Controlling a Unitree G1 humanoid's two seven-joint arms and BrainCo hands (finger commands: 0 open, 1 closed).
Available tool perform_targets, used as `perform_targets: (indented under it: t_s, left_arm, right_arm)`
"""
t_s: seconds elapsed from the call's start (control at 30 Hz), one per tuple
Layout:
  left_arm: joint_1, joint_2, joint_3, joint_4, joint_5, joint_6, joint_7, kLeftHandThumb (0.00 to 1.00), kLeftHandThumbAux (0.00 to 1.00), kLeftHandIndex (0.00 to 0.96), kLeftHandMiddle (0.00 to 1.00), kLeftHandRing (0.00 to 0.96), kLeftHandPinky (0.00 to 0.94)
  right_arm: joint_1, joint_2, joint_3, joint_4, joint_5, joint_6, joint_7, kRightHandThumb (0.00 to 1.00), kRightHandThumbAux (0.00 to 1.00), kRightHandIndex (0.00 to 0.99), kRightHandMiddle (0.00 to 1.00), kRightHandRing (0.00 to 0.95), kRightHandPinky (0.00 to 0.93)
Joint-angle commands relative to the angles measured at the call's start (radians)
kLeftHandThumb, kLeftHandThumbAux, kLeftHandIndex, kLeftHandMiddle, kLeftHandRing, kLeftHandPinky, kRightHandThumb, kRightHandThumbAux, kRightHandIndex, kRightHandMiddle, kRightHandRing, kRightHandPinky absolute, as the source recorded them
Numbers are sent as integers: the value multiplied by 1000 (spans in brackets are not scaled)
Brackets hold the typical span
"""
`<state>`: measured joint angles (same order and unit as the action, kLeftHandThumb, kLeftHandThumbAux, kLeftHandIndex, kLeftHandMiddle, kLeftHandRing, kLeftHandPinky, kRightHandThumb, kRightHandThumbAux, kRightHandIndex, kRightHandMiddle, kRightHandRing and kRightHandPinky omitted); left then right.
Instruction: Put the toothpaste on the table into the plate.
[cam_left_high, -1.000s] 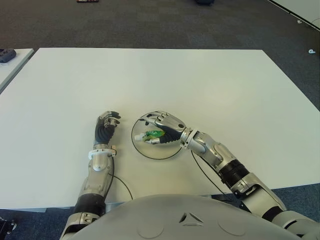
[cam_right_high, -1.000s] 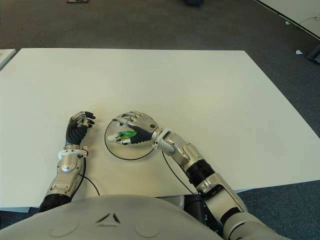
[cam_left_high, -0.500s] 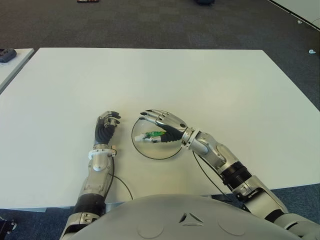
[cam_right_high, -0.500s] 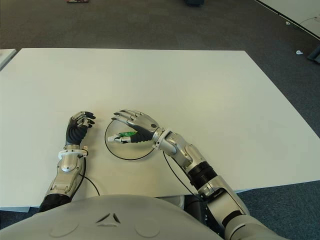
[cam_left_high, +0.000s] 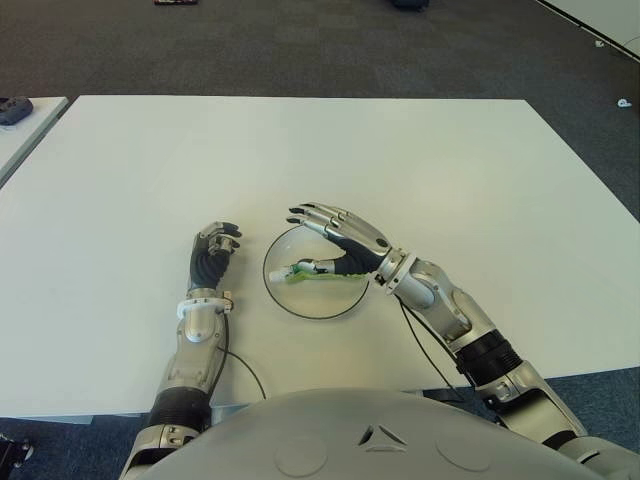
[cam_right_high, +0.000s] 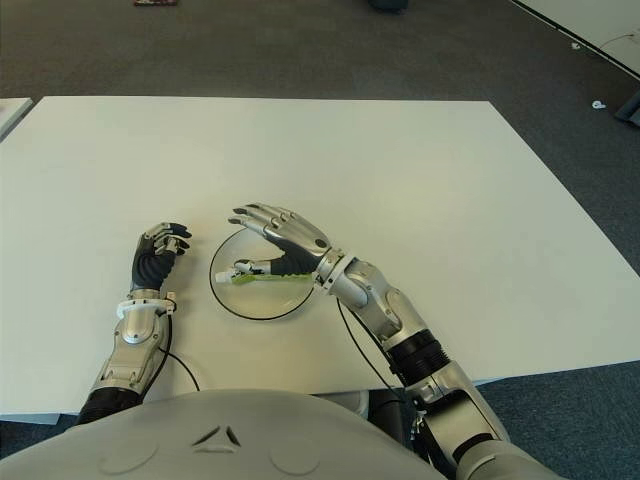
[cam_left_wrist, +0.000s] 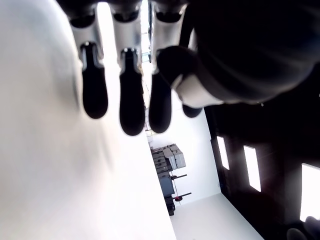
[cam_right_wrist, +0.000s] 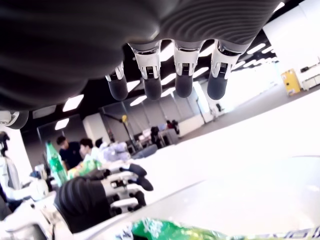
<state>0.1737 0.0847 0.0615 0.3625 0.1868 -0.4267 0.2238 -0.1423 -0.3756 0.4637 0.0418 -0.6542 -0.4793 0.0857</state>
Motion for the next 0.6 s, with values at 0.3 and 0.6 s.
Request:
perform_targets:
  t_s: [0.3, 0.6]
  left_arm:
    - [-15, 1, 1, 33, -8, -21, -3, 835, 677, 425, 470, 549, 507]
    - [-19, -1, 2, 36, -6, -21, 0, 836, 677, 426, 470, 546, 504]
  right_arm:
    - [82, 57, -163, 152, 230, -163, -157, 294, 242, 0, 0, 0, 21]
    - [102, 211, -249, 263, 346, -331, -323, 428, 360, 86, 93, 102, 217]
